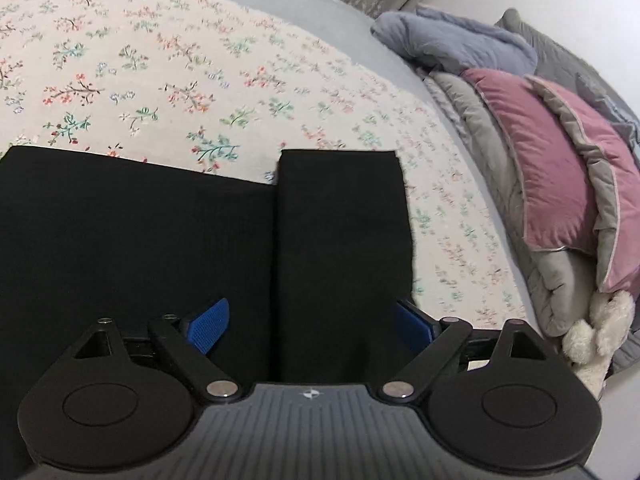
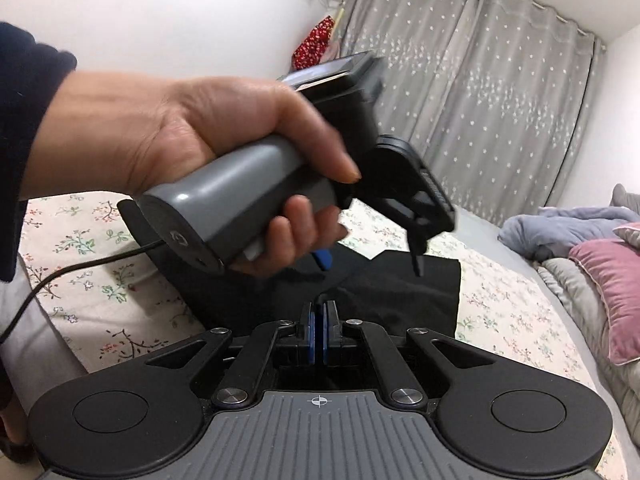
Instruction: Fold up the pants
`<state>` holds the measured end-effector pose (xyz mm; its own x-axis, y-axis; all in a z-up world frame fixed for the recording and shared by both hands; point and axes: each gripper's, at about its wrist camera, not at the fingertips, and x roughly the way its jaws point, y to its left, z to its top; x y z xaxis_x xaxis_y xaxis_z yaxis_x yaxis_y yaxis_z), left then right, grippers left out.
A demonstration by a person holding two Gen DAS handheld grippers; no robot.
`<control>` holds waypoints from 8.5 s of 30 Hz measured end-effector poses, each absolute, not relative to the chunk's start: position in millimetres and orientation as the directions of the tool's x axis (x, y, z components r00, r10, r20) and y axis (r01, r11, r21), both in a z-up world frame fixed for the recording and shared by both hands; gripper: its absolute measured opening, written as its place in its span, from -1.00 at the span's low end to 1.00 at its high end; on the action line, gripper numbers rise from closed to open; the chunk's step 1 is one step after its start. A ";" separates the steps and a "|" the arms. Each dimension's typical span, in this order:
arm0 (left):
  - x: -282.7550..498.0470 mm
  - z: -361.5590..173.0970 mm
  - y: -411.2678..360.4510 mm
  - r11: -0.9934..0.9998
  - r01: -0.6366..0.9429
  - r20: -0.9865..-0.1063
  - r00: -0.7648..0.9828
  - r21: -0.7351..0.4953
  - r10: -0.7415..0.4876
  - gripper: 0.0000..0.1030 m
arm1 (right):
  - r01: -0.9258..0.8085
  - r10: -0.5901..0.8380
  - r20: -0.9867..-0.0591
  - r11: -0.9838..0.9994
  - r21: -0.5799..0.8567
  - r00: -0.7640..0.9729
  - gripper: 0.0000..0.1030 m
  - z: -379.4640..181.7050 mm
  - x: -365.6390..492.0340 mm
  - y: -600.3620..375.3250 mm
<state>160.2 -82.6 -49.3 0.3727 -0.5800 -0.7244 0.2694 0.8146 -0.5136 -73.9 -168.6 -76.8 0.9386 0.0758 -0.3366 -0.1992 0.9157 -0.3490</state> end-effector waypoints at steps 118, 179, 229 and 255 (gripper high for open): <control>87.5 -41.2 22.4 0.896 0.441 -0.732 0.591 -0.058 -0.339 -0.25 | -0.116 0.054 -0.693 0.992 -0.043 0.719 -0.72 -82.5 -0.1 -226.0; 160.6 -21.7 31.5 0.916 0.224 -0.693 0.600 -0.333 -0.399 -0.49 | -0.107 0.346 -0.585 0.909 0.404 0.733 -0.84 -44.1 117.2 -302.7; 67.3 4.0 -50.4 0.992 0.125 -0.652 0.753 0.004 -0.093 0.28 | -0.016 0.066 -0.447 0.993 0.114 0.892 0.11 12.7 33.1 -299.0; -23.4 -23.2 -23.4 0.989 0.148 -0.627 0.772 0.017 -0.105 0.66 | -0.015 0.066 -0.431 0.992 0.122 0.900 0.54 -21.5 -75.2 -251.2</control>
